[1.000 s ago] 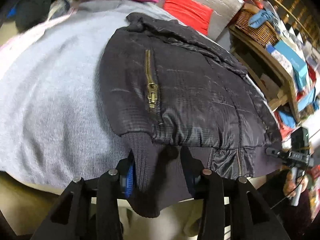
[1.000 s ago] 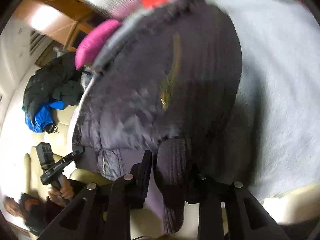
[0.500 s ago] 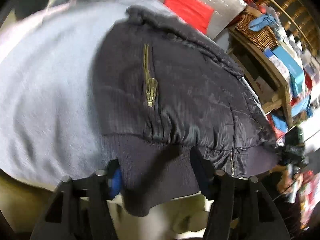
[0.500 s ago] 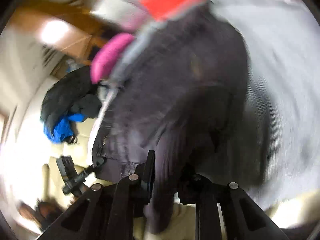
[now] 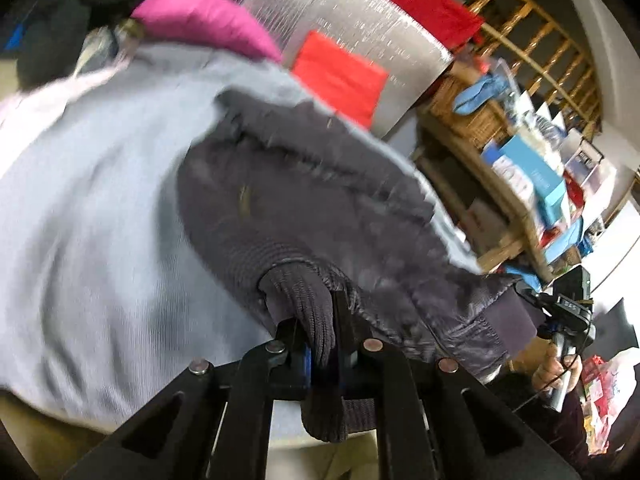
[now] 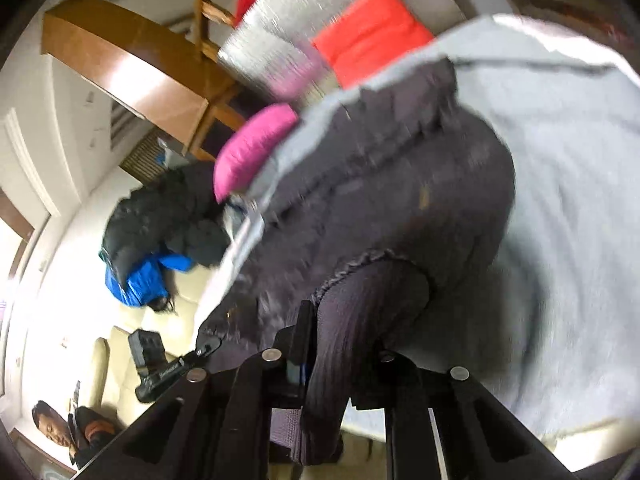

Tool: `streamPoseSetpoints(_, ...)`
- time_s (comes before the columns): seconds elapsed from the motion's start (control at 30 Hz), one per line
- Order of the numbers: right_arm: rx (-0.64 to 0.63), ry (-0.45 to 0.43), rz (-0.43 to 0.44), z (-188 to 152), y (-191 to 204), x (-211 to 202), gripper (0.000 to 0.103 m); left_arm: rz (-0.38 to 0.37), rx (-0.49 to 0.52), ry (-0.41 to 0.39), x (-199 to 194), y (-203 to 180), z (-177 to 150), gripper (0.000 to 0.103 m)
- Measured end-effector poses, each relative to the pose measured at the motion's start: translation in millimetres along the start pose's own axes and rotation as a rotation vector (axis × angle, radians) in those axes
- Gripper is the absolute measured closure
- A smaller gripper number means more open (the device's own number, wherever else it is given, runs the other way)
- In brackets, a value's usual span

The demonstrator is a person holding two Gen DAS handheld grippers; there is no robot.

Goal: Fold large clothes

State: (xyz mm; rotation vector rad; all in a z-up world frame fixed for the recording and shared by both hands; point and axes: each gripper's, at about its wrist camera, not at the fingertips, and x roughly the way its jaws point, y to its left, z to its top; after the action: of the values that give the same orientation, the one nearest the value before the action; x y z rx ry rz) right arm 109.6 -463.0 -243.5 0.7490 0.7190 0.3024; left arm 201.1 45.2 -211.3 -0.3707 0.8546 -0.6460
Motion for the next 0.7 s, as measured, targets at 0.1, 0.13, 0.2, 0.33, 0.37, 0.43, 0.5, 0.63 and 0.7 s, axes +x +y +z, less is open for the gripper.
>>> streamPoseSetpoints(0.1,-0.025,-0.065,0.005,31,7,-3,0.088,-0.040,-0.010,-0.058,-5,-2,36,0.094)
streamPoseSetpoints(0.13,-0.029,-0.085,0.006,41,10,0,0.088,-0.049,-0.014,-0.078,-4,-3,52,0.094)
streamPoseSetpoints(0.2,-0.026,-0.122,0.009,65,11,3,0.088,-0.060,-0.022,-0.095,3,-4,80,0.094)
streamPoseSetpoints(0.33,-0.022,-0.178,0.009,119,17,25,0.088,-0.048,-0.021,-0.107,30,-8,144,0.093)
streamPoseSetpoints(0.37,-0.025,-0.197,0.002,138,18,33,0.088,-0.036,-0.013,-0.108,37,-7,158,0.093)
streamPoseSetpoints(0.43,-0.021,-0.220,-0.008,164,19,48,0.088,-0.020,-0.021,-0.100,63,-4,194,0.093)
streamPoseSetpoints(0.5,-0.021,-0.247,-0.036,196,17,66,0.088,-0.017,-0.045,-0.095,85,2,227,0.093)
streamPoseSetpoints(0.63,0.000,-0.297,-0.079,256,3,105,0.090,-0.001,-0.081,-0.079,142,22,293,0.094)
streamPoseSetpoints(0.7,0.009,-0.313,-0.115,284,-8,128,0.090,0.021,-0.087,-0.068,170,27,312,0.094)
